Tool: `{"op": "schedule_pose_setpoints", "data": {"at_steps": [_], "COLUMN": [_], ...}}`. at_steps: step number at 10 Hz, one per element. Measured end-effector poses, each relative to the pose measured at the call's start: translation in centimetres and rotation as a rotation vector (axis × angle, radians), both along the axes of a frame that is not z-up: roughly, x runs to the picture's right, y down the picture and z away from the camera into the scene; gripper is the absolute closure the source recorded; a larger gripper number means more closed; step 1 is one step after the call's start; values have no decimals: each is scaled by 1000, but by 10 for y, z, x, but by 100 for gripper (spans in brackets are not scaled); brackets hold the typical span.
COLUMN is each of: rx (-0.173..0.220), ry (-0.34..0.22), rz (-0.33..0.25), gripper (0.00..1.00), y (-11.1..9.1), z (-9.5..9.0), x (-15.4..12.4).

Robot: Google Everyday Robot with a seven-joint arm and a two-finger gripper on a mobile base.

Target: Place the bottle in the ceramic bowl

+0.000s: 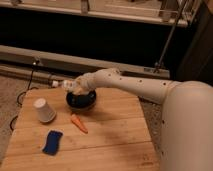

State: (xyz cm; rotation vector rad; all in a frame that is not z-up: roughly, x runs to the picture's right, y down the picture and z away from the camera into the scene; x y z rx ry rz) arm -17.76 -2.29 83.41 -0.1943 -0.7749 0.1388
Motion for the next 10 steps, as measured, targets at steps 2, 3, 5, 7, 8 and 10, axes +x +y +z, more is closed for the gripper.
{"op": "schedule_pose_setpoints", "data": {"at_steps": [2, 3, 5, 7, 8, 10], "rx": [-27, -38, -48, -44, -44, -60], "ry": [18, 32, 49, 68, 74, 89], "rz": [-45, -64, -89, -103, -106, -112], "gripper": [61, 50, 31, 20, 20, 20], "y": [15, 21, 27, 26, 25, 28], "z": [22, 32, 44, 50, 51, 54], "x": [-5, -3, -4, 1, 3, 14]}}
